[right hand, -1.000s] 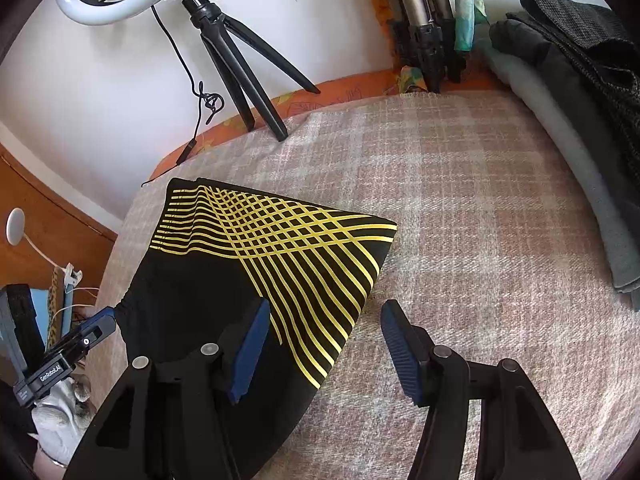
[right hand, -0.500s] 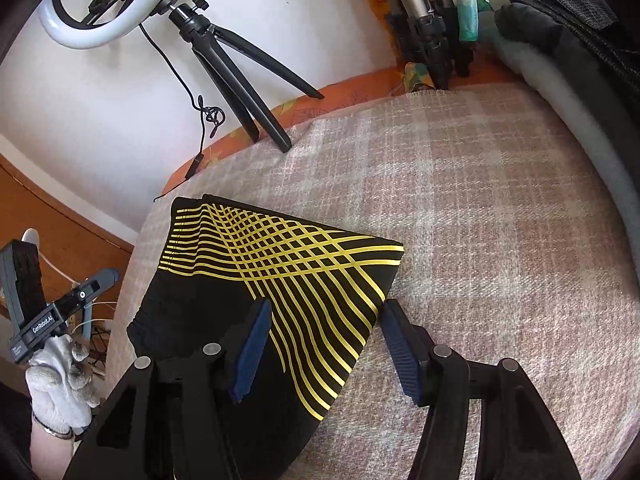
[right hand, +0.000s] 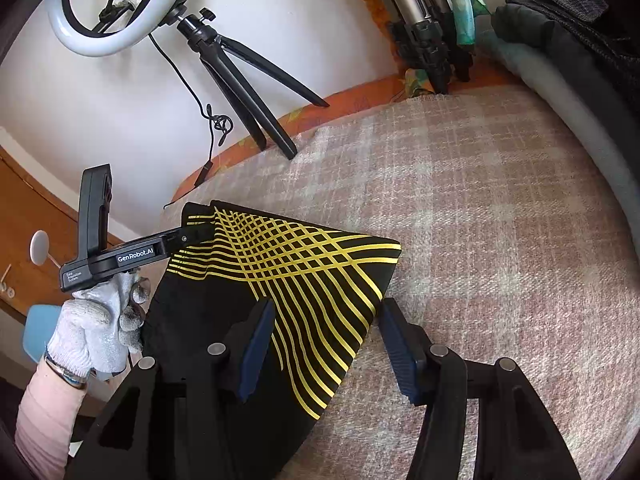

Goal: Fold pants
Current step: 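Close the left gripper then the right gripper on the folded pants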

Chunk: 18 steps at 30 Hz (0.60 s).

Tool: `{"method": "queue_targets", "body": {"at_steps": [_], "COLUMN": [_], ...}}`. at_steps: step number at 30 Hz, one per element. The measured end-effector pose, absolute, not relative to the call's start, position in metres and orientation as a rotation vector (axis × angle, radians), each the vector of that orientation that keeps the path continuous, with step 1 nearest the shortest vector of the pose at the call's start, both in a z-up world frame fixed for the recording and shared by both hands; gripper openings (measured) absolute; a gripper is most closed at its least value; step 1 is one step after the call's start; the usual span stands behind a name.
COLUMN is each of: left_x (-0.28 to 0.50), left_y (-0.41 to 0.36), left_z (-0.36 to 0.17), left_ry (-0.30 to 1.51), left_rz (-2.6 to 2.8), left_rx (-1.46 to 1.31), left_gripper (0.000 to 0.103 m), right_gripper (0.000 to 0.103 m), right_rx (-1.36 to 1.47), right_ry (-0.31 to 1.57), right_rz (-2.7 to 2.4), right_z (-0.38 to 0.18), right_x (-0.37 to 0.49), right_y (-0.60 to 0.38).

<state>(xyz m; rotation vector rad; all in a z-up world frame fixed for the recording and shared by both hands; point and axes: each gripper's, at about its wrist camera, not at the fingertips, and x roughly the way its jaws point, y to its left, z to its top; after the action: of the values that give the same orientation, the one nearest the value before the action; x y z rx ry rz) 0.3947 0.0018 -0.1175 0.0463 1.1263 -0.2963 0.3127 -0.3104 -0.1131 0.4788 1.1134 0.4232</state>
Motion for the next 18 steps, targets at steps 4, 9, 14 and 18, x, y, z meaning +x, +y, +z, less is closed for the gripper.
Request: {"method": "queue_targets", "body": {"at_steps": [4,9,14,18], "left_x": [0.391,0.394,0.394,0.389], "left_y": [0.004,0.005,0.002,-0.006], "left_z": [-0.122,-0.12,-0.118,-0.119], "left_ry": [1.091,1.091,1.06,1.038], "left_rz": [-0.322,-0.354,-0.374,-0.371], "left_rx": [0.041,0.027,0.05,0.101], "left_gripper": [0.073,0.04,0.028,0.028], "right_gripper": [0.051,0.04,0.017,0.015], "right_rx": [0.48,0.473,0.489,0.476], "right_ry": [1.114,1.114,1.113,1.117], "right_rz": [0.438,0.441,0.431,0.439], "right_z": [-0.115,-0.114,-0.119,-0.118], "right_x": [0.314,0.319,0.321,0.321], "right_y": [-0.308,-0.304,-0.303,-0.3]}}
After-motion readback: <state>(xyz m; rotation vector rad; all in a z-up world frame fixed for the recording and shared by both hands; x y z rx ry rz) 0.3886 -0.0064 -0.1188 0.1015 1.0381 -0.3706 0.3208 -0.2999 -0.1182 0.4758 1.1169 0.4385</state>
